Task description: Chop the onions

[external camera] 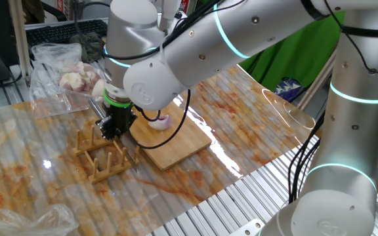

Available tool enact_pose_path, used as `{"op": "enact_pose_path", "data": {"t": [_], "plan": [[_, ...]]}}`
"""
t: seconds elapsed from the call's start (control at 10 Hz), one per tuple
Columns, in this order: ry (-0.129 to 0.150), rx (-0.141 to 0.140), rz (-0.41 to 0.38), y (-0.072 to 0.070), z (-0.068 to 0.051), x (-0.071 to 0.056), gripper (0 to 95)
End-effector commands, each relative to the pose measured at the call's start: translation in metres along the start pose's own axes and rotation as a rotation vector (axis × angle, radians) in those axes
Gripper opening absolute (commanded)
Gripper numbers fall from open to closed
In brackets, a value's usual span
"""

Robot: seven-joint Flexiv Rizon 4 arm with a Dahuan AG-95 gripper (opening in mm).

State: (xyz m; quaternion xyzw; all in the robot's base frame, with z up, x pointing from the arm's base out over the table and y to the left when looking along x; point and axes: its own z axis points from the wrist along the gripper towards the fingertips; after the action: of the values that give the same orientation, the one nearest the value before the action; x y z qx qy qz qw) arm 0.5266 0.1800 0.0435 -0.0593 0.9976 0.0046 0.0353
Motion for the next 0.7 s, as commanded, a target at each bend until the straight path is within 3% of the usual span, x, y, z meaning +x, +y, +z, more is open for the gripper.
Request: {"op": "enact_pose_path", "data": {"t": [0.1,0.2,0.3,0.7], "plan": [[-0.006,0.026,-0.003,0.0003,0.0020,0.0001,19.0],[-0.003,0.056,-0.010,0.0003,0.0031,0.0003,19.0],[-0.002,0.064,-0.010,0.0002,0.0031,0.0004,19.0],[-0.011,0.054,-0.006,-0.0020,0.0117,0.0044,19.0]]}}
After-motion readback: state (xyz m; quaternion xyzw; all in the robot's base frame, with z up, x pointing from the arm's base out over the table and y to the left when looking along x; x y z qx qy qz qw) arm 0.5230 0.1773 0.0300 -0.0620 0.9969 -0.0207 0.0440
